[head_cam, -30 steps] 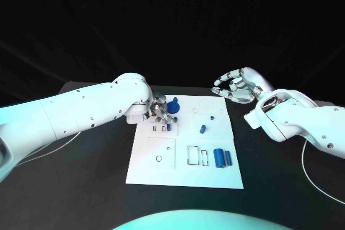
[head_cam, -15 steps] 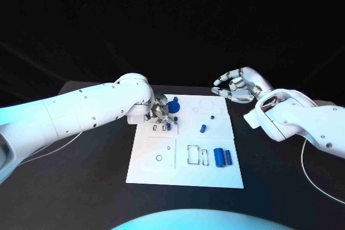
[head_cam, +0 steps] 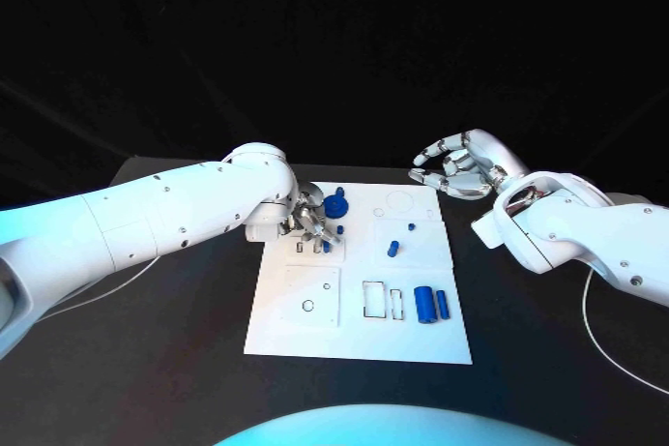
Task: Assemble the parts on the task board
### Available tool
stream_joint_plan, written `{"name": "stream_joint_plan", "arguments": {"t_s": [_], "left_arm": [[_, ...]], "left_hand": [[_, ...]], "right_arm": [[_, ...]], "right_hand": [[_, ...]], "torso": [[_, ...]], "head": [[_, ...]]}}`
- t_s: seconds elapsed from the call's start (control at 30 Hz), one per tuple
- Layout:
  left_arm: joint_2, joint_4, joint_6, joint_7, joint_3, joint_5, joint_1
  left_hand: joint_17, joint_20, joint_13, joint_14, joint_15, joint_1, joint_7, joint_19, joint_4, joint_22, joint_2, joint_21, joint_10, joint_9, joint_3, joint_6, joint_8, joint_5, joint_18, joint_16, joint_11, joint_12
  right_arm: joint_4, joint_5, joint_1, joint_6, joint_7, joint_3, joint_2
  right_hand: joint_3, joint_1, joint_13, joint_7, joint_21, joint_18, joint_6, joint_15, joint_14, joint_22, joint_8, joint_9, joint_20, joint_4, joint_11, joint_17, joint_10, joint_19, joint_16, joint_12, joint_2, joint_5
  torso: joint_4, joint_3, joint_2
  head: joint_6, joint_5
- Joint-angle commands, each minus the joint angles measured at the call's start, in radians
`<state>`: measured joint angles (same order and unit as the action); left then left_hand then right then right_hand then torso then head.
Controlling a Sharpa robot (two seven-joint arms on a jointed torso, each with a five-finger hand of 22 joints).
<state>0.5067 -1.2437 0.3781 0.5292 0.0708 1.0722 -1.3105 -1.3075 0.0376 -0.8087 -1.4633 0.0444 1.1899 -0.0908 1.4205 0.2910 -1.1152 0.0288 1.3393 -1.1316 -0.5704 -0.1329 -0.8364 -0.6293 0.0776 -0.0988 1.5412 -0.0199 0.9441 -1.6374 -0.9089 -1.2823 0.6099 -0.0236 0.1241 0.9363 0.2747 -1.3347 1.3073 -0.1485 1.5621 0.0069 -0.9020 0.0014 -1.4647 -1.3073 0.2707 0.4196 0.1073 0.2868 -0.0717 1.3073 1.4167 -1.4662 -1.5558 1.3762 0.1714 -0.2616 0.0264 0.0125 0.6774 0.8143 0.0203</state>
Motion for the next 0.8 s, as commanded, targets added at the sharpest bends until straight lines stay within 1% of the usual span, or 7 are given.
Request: {"name": "stream_joint_plan", "arguments": {"t_s": [0.03, 0.3, 0.43, 0.5, 0.63, 0.7, 0.8], "left_arm": [[-0.003, -0.002, 0.022, 0.0, 0.0, -0.018, 0.0], [-0.004, -0.002, 0.017, -0.002, 0.0, -0.036, 0.001], [-0.006, 0.001, 0.012, -0.003, 0.0, -0.038, 0.001], [-0.006, 0.002, 0.009, -0.004, 0.0, -0.04, 0.001], [-0.007, 0.004, 0.003, -0.005, 0.0, -0.045, 0.002], [-0.007, 0.005, -0.002, -0.006, 0.0, -0.049, 0.002], [-0.005, 0.005, -0.012, -0.008, 0.0, -0.061, 0.002]], "left_hand": [[-0.222, 0.002, -0.001, -0.095, 0.007, 0.017, 0.001, 0.006, -0.001, -0.002, -0.005, 0.007, 0.001, -0.003, -0.014, 0.005, -0.006, 0.003, 0.015, 0.004, 0.005, 0.006], [-0.222, 0.001, -0.003, -0.095, 0.009, 0.06, 0.003, 0.004, -0.003, -0.008, -0.004, 0.011, 0.002, -0.014, -0.063, 0.006, -0.005, 0.004, 0.016, 0.005, 0.007, 0.008], [-0.223, -0.002, -0.003, -0.095, 0.011, 0.095, 0.006, 0.002, -0.003, -0.01, 0.008, 0.013, 0.003, -0.024, -0.135, 0.007, -0.002, 0.005, 0.016, 0.004, 0.01, 0.007], [-0.223, -0.003, -0.001, -0.095, 0.012, 0.104, 0.007, 0.002, -0.003, -0.012, 0.017, 0.014, 0.003, -0.028, -0.174, 0.007, -0.001, 0.006, 0.016, 0.004, 0.01, 0.005], [-0.223, -0.004, -0.001, -0.095, 0.013, 0.109, 0.008, 0.001, -0.005, -0.015, 0.046, 0.016, 0.002, -0.037, -0.25, 0.006, 0.0, 0.011, 0.016, 0.005, 0.012, 0.005], [-0.222, -0.005, -0.001, -0.095, 0.013, 0.103, 0.008, 0.001, -0.006, -0.017, 0.063, 0.017, 0.0, -0.044, -0.308, 0.004, -0.002, 0.012, 0.016, 0.004, 0.012, 0.005], [-0.22, -0.007, -0.005, -0.094, 0.016, 0.099, 0.011, 0.001, -0.024, -0.02, 0.088, 0.019, -0.006, -0.066, -0.412, 0.005, -0.013, 0.012, 0.016, 0.003, 0.016, 0.009]], "right_arm": [[0.0, -0.012, 0.001, -0.014, 0.001, 0.0, -0.001], [0.0, -0.012, 0.001, -0.014, 0.001, 0.0, -0.002], [0.0, -0.012, 0.001, -0.015, 0.001, 0.0, -0.003], [0.001, -0.012, 0.001, -0.015, 0.001, 0.0, -0.003], [0.001, -0.013, 0.001, -0.015, 0.001, 0.0, -0.003], [0.001, -0.013, 0.001, -0.015, 0.001, 0.0, -0.003], [0.002, -0.013, 0.001, -0.016, 0.001, 0.0, -0.003]], "right_hand": [[-0.001, 0.009, 0.107, 0.0, -0.004, -0.003, 0.008, -0.008, -0.096, -0.254, 0.003, 0.001, -0.01, -0.001, 0.006, 0.224, -0.004, -0.098, 0.003, -0.003, -0.003, -0.002], [0.0, 0.008, 0.106, 0.0, -0.004, -0.003, 0.009, -0.008, -0.096, -0.254, 0.004, 0.002, -0.01, -0.001, 0.006, 0.223, -0.005, -0.098, 0.003, -0.003, -0.004, -0.005], [0.001, 0.008, 0.106, 0.0, -0.004, -0.003, 0.009, -0.008, -0.096, -0.254, 0.005, 0.002, -0.01, -0.002, 0.006, 0.224, -0.005, -0.098, 0.003, -0.003, -0.005, -0.007], [0.001, 0.008, 0.106, 0.0, -0.004, -0.003, 0.009, -0.008, -0.096, -0.254, 0.005, 0.002, -0.01, -0.002, 0.006, 0.223, -0.005, -0.097, 0.003, -0.003, -0.005, -0.008], [0.002, 0.007, 0.106, 0.0, -0.004, -0.003, 0.01, -0.008, -0.095, -0.254, 0.006, 0.003, -0.01, -0.003, 0.006, 0.222, -0.004, -0.097, 0.004, -0.003, -0.005, -0.013], [0.002, 0.006, 0.106, 0.0, -0.005, -0.003, 0.011, -0.008, -0.096, -0.253, 0.006, 0.003, -0.01, -0.003, 0.006, 0.223, -0.004, -0.097, 0.003, -0.003, -0.005, -0.014], [0.003, 0.006, 0.106, 0.0, -0.005, -0.003, 0.011, -0.008, -0.096, -0.254, 0.007, 0.004, -0.01, -0.003, 0.006, 0.223, -0.004, -0.097, 0.003, -0.003, -0.005, -0.016]], "torso": [[-0.0001, 0.0006, 0.001], [0.0002, -0.0004, 0.0], [0.0007, 0.0001, 0.001], [0.0002, -0.0003, 0.001], [-0.0001, -0.0005, 0.001], [0.0, -0.0003, 0.0], [-0.0001, 0.0, 0.0]], "head": [[0.001, -0.001], [0.002, -0.002], [0.003, -0.002], [0.003, -0.003], [0.004, -0.003], [0.005, -0.004], [0.005, -0.006]]}}
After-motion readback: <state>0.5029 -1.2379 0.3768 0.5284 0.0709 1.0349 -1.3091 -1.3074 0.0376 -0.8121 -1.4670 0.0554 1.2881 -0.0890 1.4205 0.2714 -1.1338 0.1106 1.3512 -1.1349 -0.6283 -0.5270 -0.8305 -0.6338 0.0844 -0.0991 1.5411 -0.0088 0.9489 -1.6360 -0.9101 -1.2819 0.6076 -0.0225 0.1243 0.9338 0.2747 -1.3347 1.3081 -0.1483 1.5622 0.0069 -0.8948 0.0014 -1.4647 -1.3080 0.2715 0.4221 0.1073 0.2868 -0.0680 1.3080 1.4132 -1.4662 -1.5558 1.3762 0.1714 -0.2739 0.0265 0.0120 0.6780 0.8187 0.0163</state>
